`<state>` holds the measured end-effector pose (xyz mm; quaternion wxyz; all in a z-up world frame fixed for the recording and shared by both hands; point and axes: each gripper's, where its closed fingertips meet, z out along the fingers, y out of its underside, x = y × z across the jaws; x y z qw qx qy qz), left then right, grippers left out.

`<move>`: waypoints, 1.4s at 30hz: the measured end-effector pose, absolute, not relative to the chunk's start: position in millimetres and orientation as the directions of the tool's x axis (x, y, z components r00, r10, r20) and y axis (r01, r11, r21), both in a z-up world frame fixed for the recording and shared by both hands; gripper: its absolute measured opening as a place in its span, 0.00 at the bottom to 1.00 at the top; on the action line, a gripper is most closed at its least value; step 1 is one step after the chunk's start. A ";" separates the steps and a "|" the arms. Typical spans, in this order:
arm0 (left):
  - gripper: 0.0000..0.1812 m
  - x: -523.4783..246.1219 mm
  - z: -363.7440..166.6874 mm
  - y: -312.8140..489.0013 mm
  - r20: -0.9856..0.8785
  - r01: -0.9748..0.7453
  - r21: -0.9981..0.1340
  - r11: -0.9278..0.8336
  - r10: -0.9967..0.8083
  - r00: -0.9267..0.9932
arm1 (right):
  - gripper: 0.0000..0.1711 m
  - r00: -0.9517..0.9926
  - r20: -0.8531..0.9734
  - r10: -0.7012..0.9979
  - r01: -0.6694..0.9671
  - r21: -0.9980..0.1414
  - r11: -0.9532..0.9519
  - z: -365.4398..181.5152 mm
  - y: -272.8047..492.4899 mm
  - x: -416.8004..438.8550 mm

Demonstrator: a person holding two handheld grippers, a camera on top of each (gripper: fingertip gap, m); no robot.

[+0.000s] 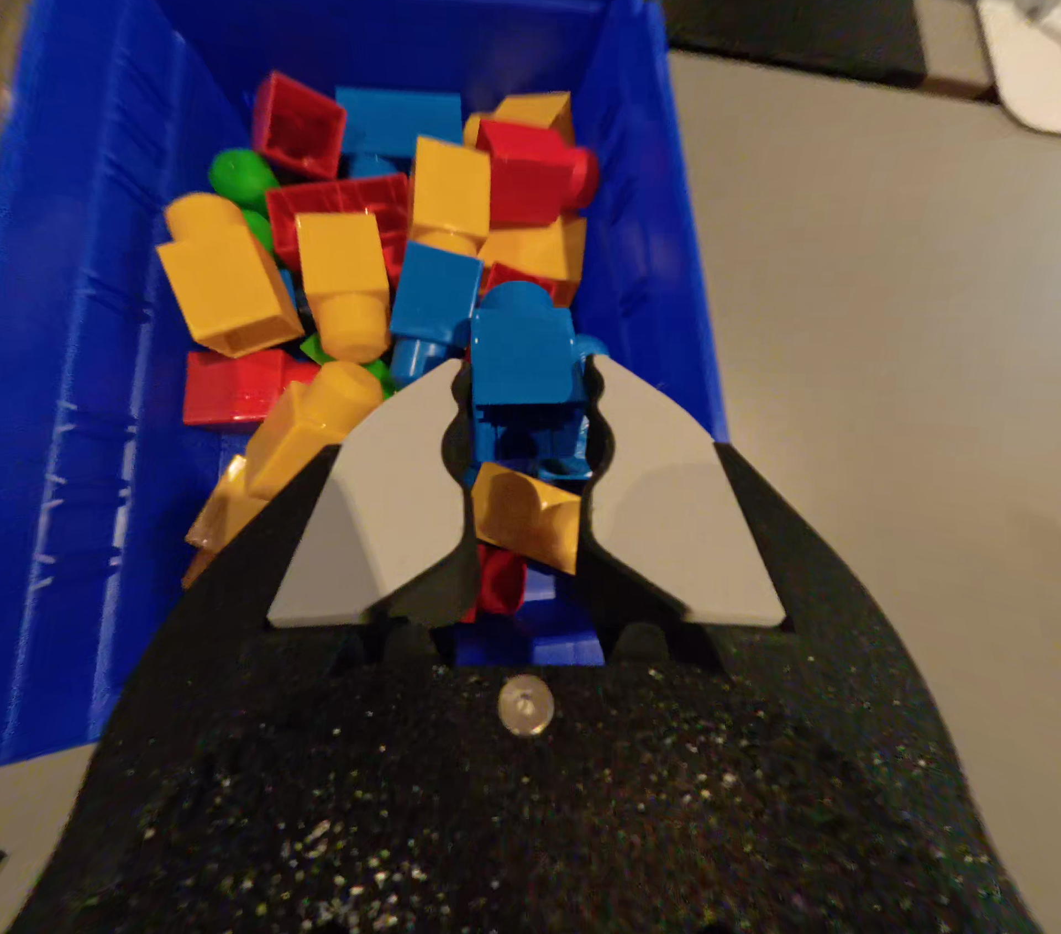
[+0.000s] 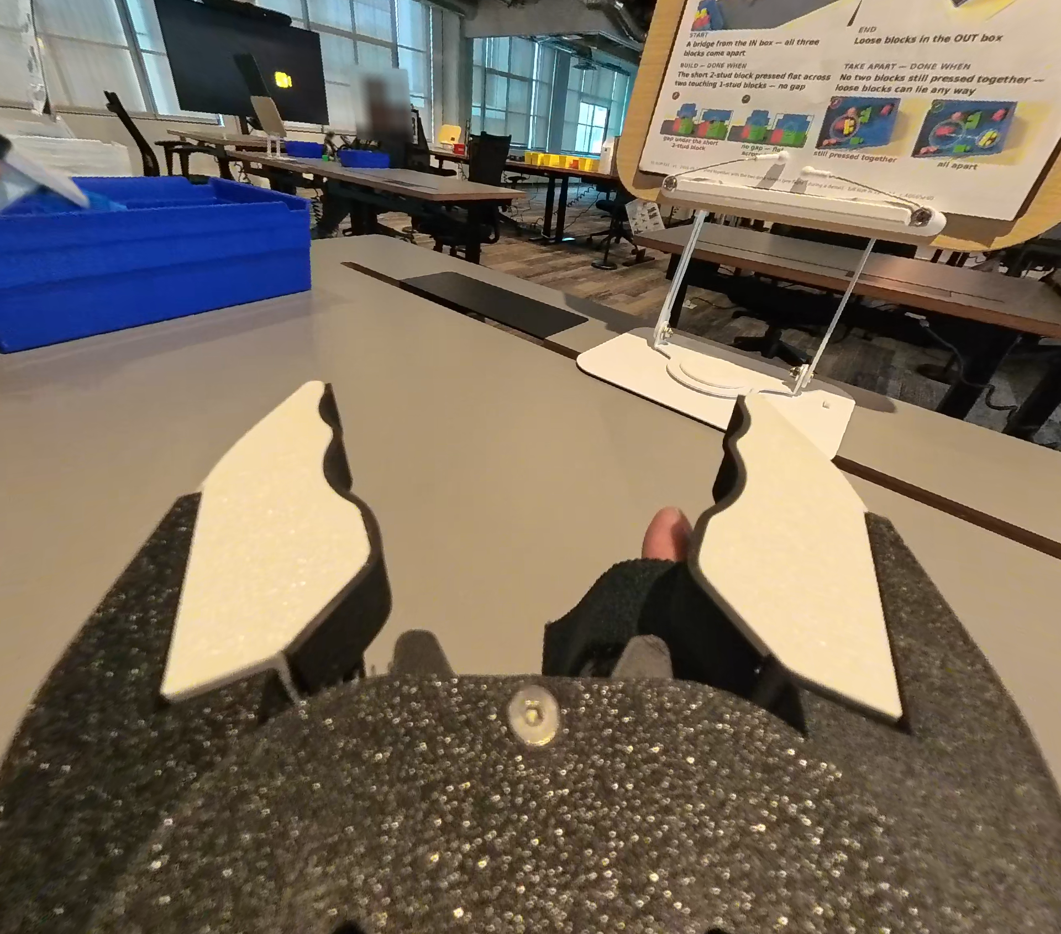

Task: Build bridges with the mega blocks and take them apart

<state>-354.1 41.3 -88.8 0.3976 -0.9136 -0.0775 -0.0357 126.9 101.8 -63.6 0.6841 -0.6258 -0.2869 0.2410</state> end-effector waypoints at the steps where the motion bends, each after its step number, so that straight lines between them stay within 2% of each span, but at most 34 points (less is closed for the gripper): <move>1: 0.20 -349.9 -77.5 41.5 0.119 0.159 -0.747 -0.645 0.106 0.987 | 0.73 0.720 0.089 0.689 0.029 -0.995 0.098 -63.9 102.2 127.0; 5: 0.20 -290.0 -15.2 50.6 0.112 0.068 -0.875 -0.480 -0.063 0.992 | 0.73 0.722 0.085 0.687 0.025 -0.995 0.097 -63.4 102.7 127.9; 9: 0.20 -147.8 18.0 66.8 0.042 -0.136 -0.934 -0.331 -0.480 0.876 | 0.73 0.732 0.073 0.677 0.008 -0.995 0.099 -59.9 104.2 132.9; 12: 0.20 -45.2 -16.3 81.3 0.001 -0.297 -0.905 -0.304 -0.701 0.714 | 0.73 0.754 0.051 0.655 -0.023 -0.994 0.104 -52.1 107.8 146.0; 15: 0.20 35.8 -77.6 78.8 0.102 -0.391 -0.848 -0.357 -0.836 0.540 | 0.72 0.769 0.025 0.638 -0.051 -0.994 0.100 -48.4 110.4 163.2; 19: 0.20 87.8 -136.8 56.9 0.164 -0.517 -0.770 -0.374 -0.899 0.406 | 0.72 0.778 -0.008 0.628 -0.085 -0.992 0.093 -44.4 113.9 182.3; 24: 0.20 108.3 -169.6 32.6 0.159 -0.630 -0.705 -0.325 -0.938 0.306 | 0.72 0.786 -0.046 0.617 -0.107 -0.992 0.063 -47.1 120.6 191.3; 42: 0.21 108.8 -181.5 19.9 0.145 -0.678 -0.677 -0.286 -0.955 0.258 | 0.71 0.786 -0.020 0.617 -0.079 -0.995 0.068 -49.6 118.7 186.8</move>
